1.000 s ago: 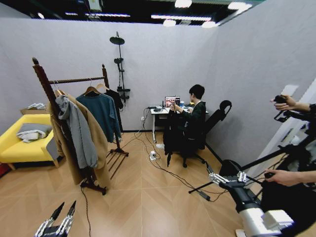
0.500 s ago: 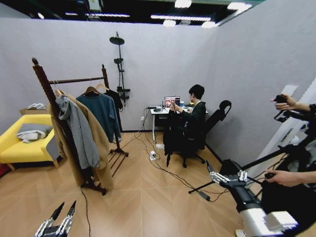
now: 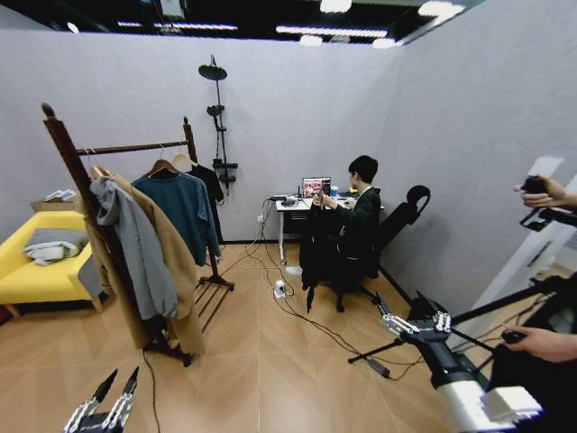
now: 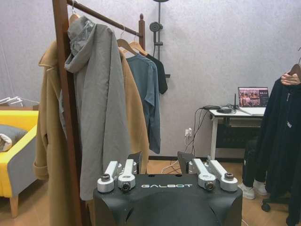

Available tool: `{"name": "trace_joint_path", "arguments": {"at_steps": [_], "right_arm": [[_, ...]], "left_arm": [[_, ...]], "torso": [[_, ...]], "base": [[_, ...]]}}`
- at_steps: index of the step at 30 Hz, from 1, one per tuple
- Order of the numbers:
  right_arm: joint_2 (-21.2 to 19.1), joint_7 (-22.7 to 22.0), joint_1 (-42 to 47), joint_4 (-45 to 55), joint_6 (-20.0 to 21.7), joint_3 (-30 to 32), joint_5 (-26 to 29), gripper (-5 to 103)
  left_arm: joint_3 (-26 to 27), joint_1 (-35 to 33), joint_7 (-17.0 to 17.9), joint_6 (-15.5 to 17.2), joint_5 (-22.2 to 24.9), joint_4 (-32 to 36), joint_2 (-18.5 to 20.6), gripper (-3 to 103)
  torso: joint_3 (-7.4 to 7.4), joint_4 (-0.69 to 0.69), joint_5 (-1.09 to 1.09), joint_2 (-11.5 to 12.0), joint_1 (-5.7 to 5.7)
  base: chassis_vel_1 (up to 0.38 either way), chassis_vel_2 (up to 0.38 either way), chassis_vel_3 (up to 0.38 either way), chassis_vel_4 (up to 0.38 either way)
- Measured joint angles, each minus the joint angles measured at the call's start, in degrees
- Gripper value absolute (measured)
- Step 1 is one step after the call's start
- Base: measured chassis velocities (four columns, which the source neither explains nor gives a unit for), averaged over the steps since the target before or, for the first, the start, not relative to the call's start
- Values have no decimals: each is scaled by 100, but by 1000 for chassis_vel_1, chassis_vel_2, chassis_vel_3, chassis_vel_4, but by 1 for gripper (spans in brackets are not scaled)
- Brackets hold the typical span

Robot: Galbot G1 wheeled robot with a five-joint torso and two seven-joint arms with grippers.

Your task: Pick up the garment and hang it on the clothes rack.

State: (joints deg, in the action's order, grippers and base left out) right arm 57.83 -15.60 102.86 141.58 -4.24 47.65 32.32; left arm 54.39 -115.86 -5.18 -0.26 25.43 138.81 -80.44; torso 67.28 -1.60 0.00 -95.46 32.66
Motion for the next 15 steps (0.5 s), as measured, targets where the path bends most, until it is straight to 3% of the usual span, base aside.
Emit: {"name": "trace_joint_path", "arguments": {"at_steps": [15], "right_arm": [[42,1,-15,-10,0,1,7,100]], "left_arm": [[0,0,0,0,0,0,0,46]], "torso": [[0,0,1,0,2]], "base": [[-270,264,278,-276]]}}
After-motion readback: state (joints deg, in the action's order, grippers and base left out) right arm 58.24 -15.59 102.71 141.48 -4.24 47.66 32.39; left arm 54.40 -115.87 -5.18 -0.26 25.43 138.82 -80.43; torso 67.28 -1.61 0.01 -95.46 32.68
